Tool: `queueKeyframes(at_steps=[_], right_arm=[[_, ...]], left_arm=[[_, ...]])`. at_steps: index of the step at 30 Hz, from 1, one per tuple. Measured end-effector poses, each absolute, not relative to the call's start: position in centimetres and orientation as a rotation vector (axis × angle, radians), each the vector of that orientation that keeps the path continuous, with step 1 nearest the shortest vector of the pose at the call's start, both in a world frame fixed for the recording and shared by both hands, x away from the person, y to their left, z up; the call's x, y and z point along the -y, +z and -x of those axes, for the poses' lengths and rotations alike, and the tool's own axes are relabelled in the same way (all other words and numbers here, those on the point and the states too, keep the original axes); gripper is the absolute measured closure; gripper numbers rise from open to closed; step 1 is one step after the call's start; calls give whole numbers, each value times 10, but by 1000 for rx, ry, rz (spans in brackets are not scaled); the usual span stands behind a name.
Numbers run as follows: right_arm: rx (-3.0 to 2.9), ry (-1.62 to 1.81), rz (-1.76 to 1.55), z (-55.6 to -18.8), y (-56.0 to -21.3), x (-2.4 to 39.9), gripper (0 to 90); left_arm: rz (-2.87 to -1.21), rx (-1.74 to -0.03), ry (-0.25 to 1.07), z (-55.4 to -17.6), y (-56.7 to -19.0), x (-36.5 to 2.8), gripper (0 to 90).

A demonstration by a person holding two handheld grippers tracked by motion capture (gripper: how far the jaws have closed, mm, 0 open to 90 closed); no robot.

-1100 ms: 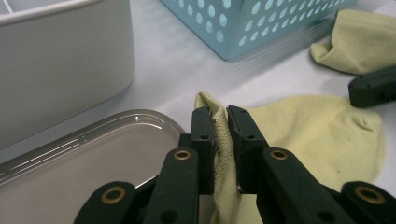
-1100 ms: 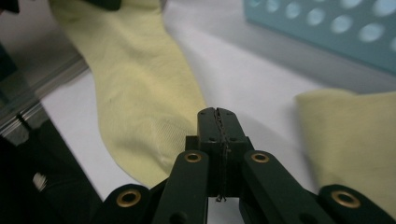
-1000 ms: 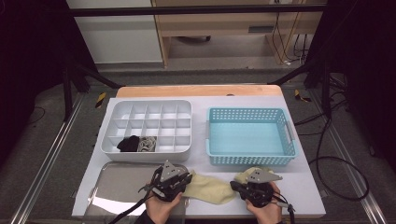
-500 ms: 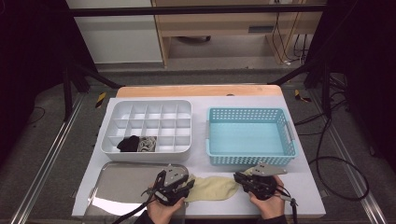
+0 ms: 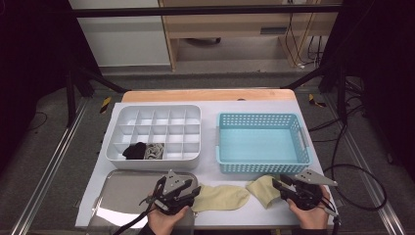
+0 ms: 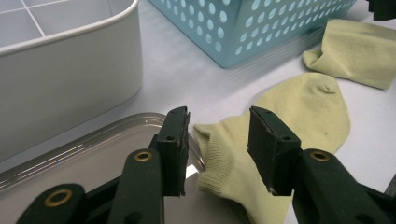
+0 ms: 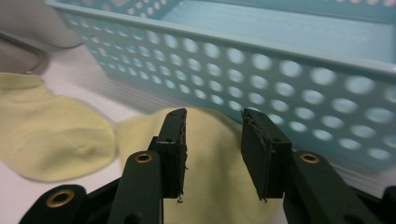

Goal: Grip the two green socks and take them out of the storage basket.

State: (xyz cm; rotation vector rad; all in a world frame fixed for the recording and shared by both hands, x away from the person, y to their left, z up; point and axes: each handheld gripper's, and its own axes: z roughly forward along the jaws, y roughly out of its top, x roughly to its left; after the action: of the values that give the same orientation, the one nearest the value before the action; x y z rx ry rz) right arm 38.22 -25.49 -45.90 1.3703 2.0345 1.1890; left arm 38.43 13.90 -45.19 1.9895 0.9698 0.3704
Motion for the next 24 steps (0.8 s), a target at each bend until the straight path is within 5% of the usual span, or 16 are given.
queueKeyframes(at_steps=[8,17,24], right_arm=[[-2024,1110,-1464,-389,-477,274,618],[-2083,1107,-1487,-392,-486,276,864],[-2047,1174,-1484,-385,-473,283,883]], left_arm=[[-2011,-960,346,-385,-455,-138,562],[-2003,-958,339,-385,-452,-140,567],[-1994,-961,335,-386,-450,-144,579]])
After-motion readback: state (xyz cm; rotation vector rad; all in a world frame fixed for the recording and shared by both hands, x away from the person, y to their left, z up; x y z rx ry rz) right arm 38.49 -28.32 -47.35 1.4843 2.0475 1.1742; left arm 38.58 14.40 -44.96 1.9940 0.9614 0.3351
